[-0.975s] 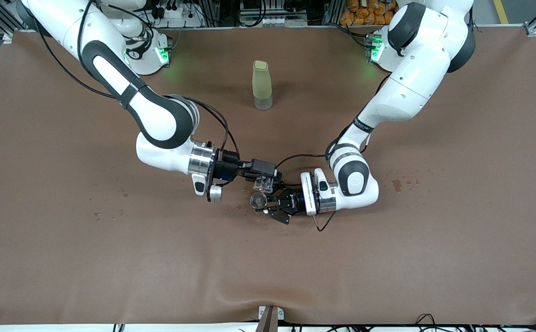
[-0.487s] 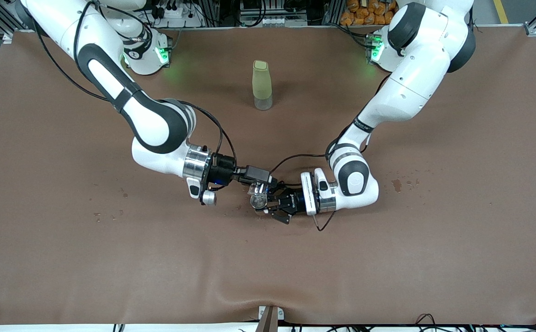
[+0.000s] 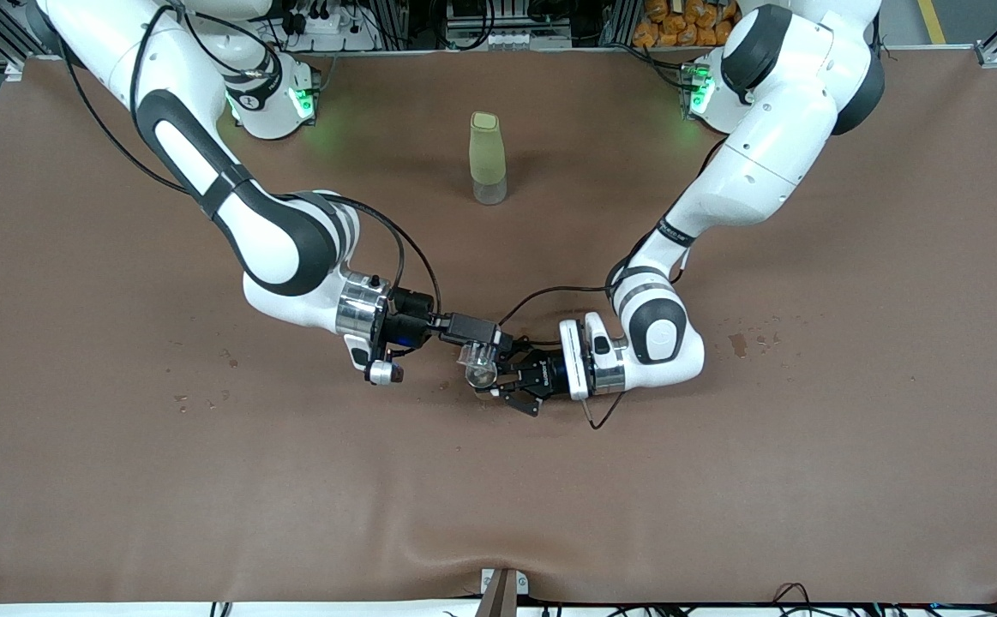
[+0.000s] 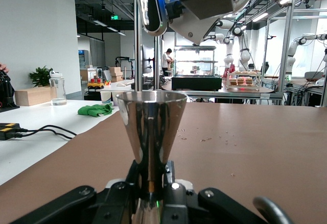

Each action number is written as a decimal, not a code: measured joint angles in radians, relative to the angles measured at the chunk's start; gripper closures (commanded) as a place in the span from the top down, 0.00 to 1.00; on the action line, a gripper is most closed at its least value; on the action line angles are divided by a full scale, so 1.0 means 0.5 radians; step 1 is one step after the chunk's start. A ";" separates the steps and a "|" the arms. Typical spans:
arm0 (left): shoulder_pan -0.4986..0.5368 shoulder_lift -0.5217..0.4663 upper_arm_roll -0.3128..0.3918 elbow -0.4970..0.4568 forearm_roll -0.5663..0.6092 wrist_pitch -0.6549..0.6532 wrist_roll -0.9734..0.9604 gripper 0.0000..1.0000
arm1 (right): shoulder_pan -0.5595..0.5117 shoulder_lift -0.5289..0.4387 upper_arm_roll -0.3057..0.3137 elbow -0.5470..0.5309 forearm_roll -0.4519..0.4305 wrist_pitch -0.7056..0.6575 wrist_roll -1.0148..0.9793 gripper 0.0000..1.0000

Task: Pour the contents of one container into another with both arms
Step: 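Hold the jigger tilted into the beaker while the right gripper holds it steady, then turn the jigger upright and move both grippers apart toward their start spots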

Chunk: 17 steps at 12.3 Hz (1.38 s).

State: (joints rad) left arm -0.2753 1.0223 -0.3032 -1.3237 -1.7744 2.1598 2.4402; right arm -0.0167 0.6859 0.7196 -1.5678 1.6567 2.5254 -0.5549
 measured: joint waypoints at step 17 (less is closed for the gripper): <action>0.068 0.000 0.017 -0.020 0.077 -0.127 0.009 0.00 | 0.002 0.006 -0.171 -0.004 -0.181 -0.061 -0.828 0.00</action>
State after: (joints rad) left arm -0.2412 1.0223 -0.2947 -1.3340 -1.7359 2.0964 2.4445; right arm -0.0158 0.6890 0.6341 -1.5699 1.5662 2.4947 -0.9686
